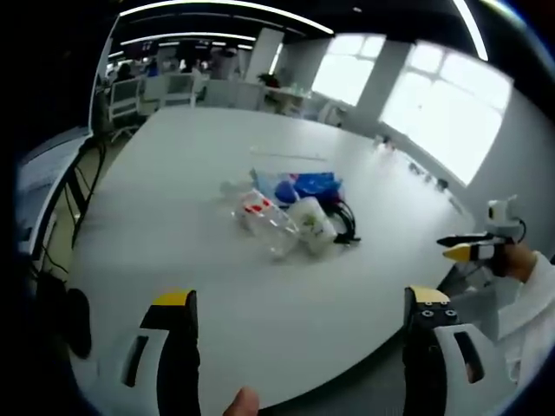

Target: Arrange the tabletop items into an orderly group along one side of the table until the central work area is clear of visible clutter.

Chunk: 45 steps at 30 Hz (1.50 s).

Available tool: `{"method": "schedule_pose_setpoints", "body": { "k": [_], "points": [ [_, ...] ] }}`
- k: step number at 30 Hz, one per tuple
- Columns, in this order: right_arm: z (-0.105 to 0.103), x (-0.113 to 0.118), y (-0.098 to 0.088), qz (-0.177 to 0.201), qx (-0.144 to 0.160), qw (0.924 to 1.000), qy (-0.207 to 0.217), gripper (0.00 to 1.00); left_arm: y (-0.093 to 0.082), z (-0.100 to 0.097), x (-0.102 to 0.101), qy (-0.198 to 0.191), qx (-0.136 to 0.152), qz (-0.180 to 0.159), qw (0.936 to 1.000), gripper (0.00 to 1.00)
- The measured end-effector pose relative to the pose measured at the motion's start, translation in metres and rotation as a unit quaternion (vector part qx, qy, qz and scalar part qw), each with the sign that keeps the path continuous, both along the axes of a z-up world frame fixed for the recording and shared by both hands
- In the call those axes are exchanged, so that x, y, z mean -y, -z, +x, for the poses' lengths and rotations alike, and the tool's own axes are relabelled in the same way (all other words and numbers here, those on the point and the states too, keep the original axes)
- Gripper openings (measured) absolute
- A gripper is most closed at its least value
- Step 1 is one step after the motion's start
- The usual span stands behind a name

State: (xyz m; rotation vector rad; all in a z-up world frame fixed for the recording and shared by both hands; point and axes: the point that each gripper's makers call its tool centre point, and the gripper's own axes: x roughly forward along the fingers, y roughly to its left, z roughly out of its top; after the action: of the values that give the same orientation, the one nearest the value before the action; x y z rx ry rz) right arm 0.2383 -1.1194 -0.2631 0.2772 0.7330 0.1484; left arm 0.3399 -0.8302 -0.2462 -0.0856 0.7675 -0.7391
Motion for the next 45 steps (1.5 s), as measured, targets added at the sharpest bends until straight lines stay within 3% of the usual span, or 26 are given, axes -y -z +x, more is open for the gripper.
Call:
{"method": "schedule_pose_setpoints", "body": {
  "k": [3,29,45],
  "points": [
    [0.0,0.001,0.001,0.002,-0.002,1.0,0.001,0.72,0.003,-0.001,0.001,0.007,0.001,0.012,0.9999,0.96],
    [0.003,-0.004,0.013,0.006,-0.024,0.9997,-0.01,0.66,0.008,-0.009,-0.001,0.005,-0.009,0.012,0.9999,0.95],
    [0.003,-0.006,0.01,0.003,-0.025,0.9996,-0.013,0.68,0.007,-0.011,-0.003,0.004,-0.009,0.01,0.9999,0.95]
  ]
}}
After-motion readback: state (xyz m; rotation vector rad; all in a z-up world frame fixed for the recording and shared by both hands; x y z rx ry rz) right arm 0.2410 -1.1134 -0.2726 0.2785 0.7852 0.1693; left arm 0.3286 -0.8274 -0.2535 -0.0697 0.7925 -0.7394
